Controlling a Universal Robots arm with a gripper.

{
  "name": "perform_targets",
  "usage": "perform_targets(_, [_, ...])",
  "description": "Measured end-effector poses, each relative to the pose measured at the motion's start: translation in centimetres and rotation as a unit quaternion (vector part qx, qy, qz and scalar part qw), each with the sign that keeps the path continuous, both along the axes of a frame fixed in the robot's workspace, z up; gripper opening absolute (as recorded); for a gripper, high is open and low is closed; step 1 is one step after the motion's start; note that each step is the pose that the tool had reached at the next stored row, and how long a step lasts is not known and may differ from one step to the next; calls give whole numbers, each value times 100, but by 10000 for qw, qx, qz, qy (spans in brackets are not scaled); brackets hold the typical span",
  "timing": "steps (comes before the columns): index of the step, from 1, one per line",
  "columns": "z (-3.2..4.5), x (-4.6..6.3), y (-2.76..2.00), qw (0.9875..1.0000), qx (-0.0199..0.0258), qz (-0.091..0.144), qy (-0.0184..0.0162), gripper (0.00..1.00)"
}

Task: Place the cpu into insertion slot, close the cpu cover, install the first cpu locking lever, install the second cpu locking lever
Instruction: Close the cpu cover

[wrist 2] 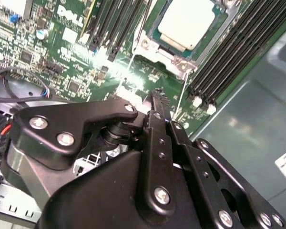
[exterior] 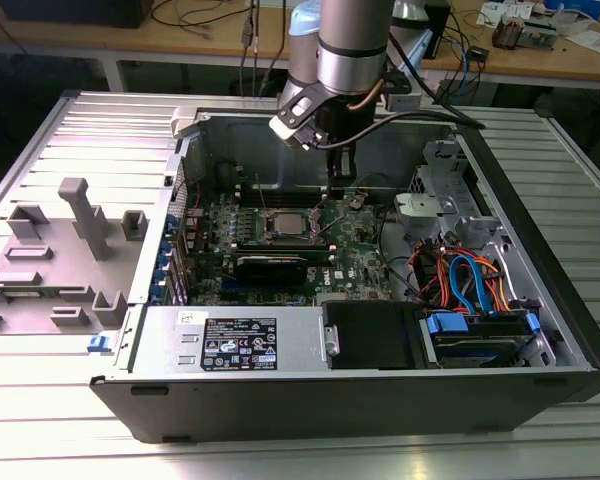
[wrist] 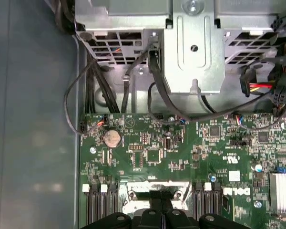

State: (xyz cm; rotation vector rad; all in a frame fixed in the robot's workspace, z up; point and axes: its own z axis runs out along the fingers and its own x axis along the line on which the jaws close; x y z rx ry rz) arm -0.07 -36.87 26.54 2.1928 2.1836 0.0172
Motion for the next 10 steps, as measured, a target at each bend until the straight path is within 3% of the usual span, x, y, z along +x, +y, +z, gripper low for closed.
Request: perform_targets(10, [-9, 281, 0, 10000, -3, 35, 21, 11])
